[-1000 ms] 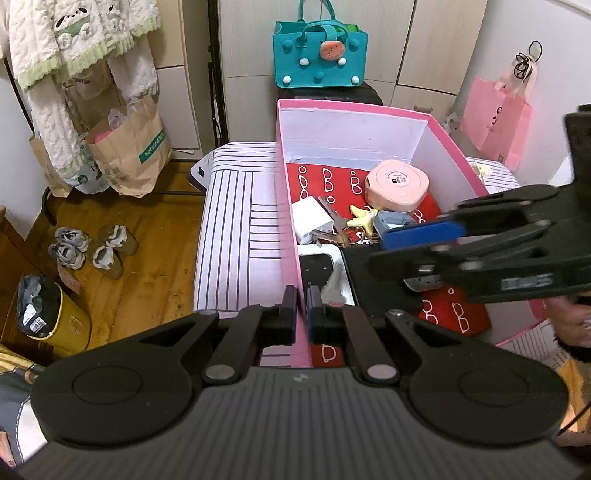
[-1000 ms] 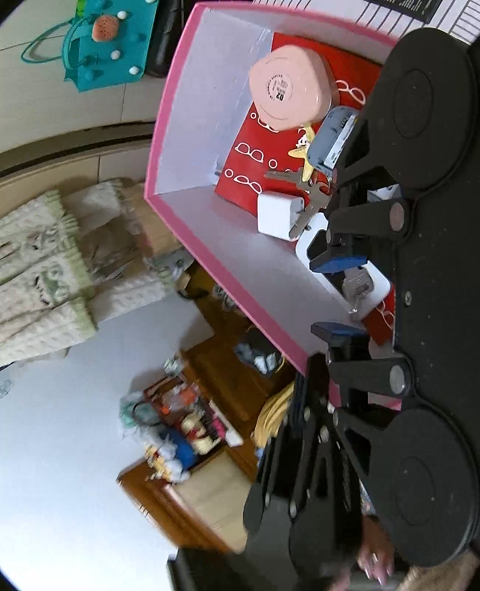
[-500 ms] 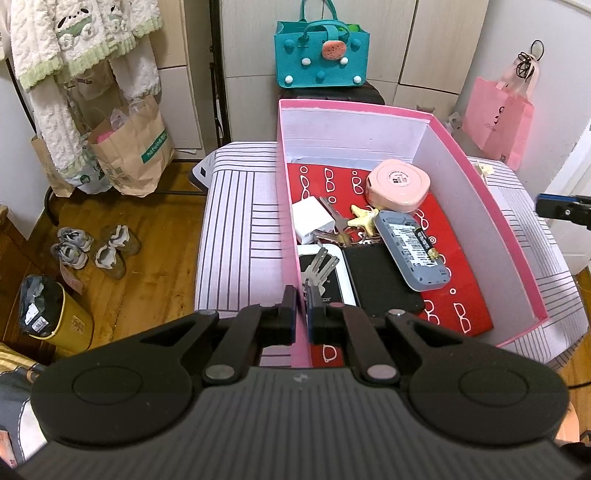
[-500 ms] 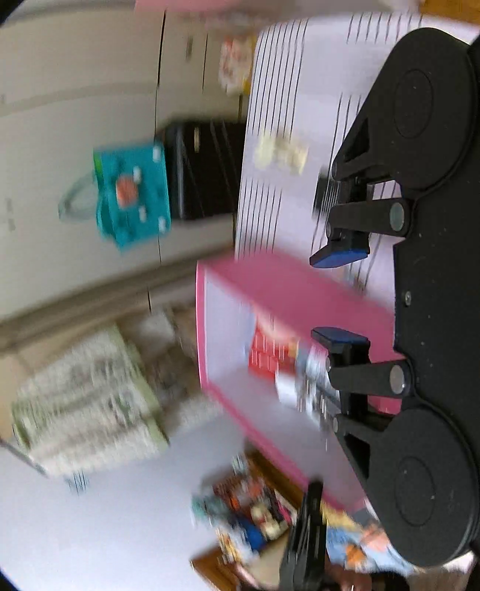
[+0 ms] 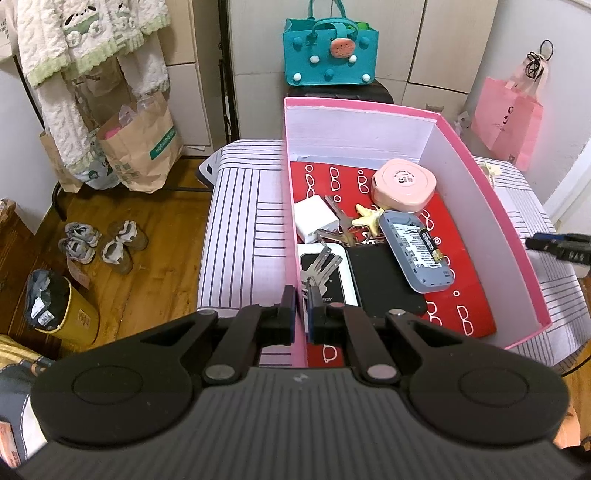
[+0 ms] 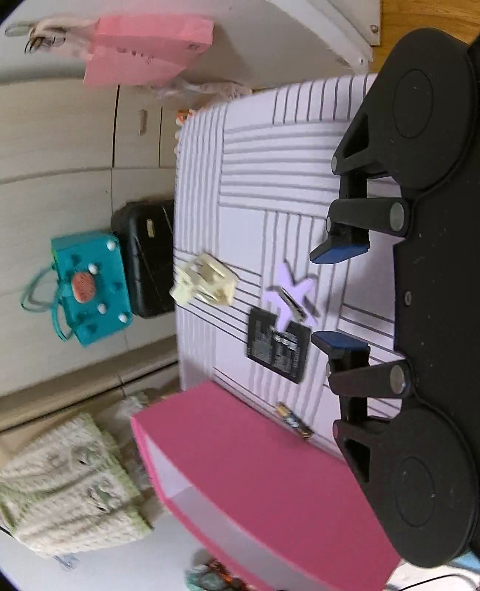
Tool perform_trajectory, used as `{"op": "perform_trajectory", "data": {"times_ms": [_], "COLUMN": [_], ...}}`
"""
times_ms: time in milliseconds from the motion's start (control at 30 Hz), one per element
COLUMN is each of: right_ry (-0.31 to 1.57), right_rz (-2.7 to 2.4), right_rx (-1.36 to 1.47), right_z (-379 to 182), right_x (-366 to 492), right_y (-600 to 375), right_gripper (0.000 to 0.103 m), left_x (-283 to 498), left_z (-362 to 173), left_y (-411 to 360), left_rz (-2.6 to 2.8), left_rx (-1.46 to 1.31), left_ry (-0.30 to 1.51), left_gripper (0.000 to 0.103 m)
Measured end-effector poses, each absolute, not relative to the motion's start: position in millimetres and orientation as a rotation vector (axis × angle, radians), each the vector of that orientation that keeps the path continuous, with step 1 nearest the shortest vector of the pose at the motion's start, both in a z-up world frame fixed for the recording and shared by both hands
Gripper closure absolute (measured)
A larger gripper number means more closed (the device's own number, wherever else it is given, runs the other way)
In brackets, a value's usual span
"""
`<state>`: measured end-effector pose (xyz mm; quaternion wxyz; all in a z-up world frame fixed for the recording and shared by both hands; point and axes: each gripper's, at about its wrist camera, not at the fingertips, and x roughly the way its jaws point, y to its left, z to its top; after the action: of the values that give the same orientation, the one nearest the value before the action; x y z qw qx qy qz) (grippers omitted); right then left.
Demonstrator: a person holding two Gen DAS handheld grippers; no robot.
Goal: Organize rigid objects
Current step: 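Move the right gripper to the purple starfish and grasp it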
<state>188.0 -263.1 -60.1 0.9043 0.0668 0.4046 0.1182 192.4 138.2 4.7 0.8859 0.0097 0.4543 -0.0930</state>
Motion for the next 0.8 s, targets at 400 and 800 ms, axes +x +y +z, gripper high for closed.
{"op": "perform_trajectory", "data": {"times_ms": [400,800], "right_ry": [0.798,0.734], "right_rz": [0.245,0.22], "right_rx": [-0.008,-0.014], "right_z": [-73.8,-80.0], "right_x": [196.5,200.1], "right_y": [-240.6,-237.7], "right_gripper": [0.049,0.042], "left_x": [193.7,193.8], "left_z": [4.7,4.4], "left_y": [133.5,134.7], "left_rz": [-0.196,-0.198], "left_rx": [0.045,0.034], "left_ry": [0.961,0.961], "left_gripper": [0.097,0.097]}}
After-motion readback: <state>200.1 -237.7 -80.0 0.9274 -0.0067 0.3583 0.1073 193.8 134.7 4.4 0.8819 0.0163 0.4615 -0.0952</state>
